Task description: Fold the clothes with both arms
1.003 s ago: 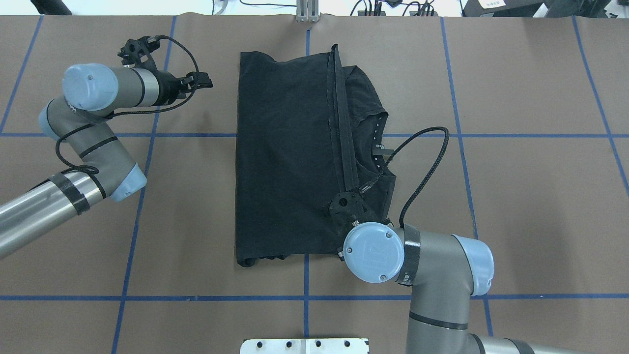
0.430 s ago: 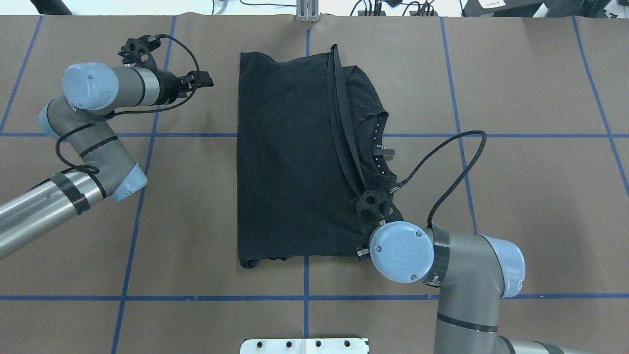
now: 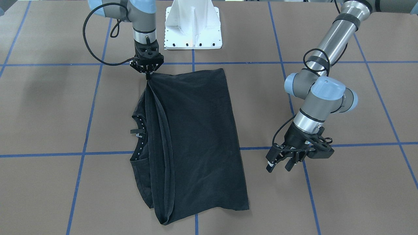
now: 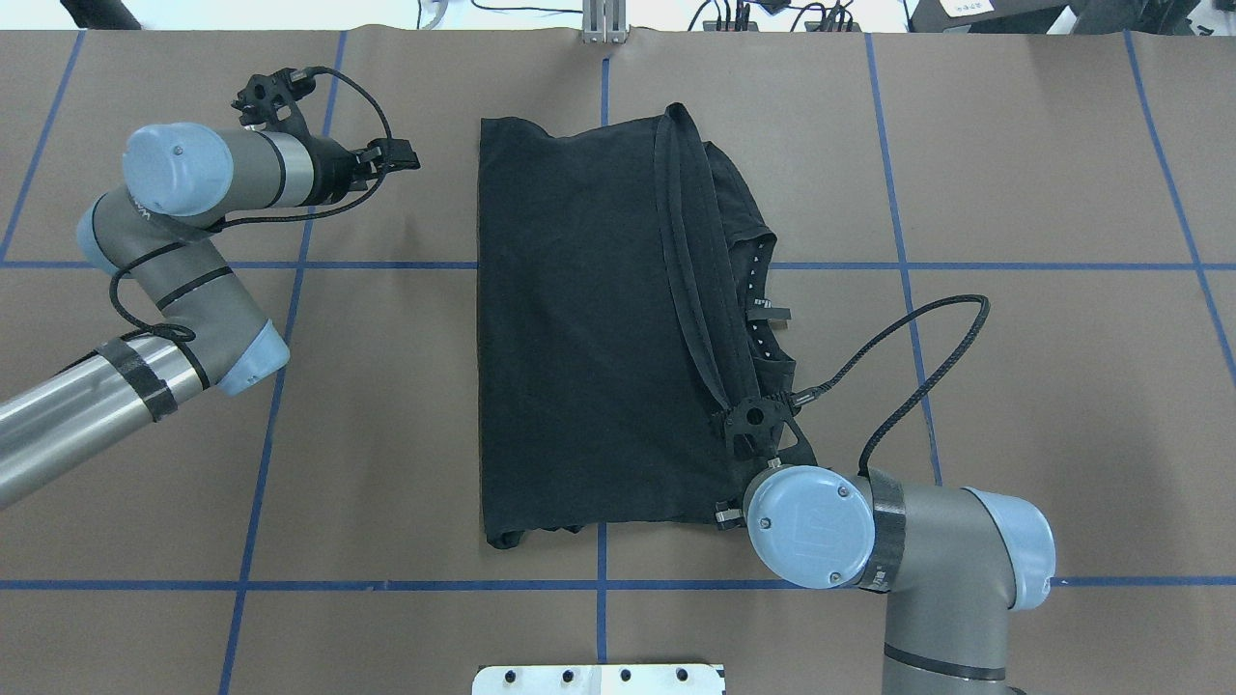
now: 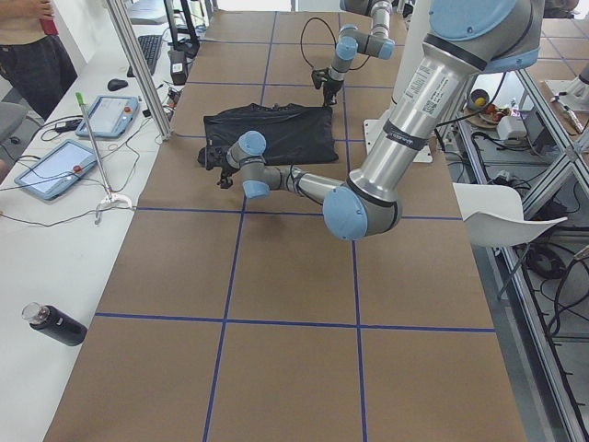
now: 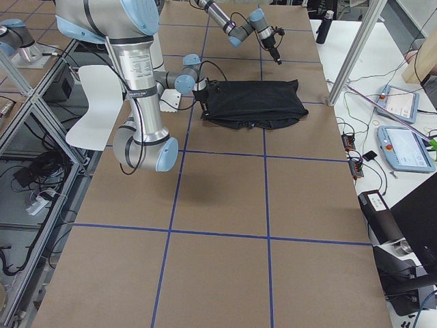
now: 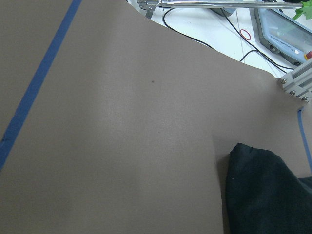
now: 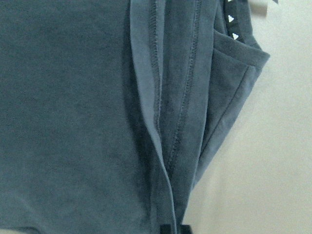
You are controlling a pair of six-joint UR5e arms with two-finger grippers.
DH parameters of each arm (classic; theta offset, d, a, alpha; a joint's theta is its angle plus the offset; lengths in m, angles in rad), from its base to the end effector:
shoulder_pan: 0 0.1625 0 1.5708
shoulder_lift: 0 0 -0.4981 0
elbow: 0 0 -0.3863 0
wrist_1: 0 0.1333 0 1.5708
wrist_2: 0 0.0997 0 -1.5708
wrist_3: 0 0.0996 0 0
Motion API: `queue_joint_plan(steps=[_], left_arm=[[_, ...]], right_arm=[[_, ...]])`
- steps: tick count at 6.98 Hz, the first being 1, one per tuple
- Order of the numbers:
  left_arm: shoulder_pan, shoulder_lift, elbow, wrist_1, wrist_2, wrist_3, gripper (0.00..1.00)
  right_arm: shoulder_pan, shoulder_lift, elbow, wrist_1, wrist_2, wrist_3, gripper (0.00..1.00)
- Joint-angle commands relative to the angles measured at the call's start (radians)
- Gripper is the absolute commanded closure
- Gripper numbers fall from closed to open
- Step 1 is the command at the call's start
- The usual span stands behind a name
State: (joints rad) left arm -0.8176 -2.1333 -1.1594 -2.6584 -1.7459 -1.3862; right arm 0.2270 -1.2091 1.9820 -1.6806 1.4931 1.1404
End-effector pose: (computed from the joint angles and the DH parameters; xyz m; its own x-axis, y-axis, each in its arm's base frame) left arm 0.4440 -0.6430 0.4634 0.3304 -0.0881 -0.9397 0.5545 0.8238 0.1177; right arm -0.5456 -0.2708 0.3755 0.8109 -0.2396 0.5339 0.0742 0.9470 0.3124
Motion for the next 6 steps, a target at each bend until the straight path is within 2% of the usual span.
queue_joint_plan(steps=[1,2,3,4,6], left_arm=[[0.000,0.001,0.001,0.000,0.000,0.001,0.10],[0.000,0.001,0.001,0.000,0.000,0.001,0.10],[0.000,0.000,0.001,0.002,0.000,0.001,0.10],[0.000,0.000,0.001,0.002,0.000,-0.001,0.10],[0.000,0.000,0.000,0.002,0.000,-0.001,0.10]], right_arm=[[-0.003,0.006,-0.002,0.005,0.002,0.045,0.36],[0.009,0.011,0.001,0.010,0.004,0.115,0.32],[0.017,0.014,-0.002,0.044,-0.002,0.336,0.33],[0.020,0.004,-0.012,0.155,-0.005,0.528,0.34],[0.040,-0.006,-0.038,0.188,-0.008,0.719,0.34]])
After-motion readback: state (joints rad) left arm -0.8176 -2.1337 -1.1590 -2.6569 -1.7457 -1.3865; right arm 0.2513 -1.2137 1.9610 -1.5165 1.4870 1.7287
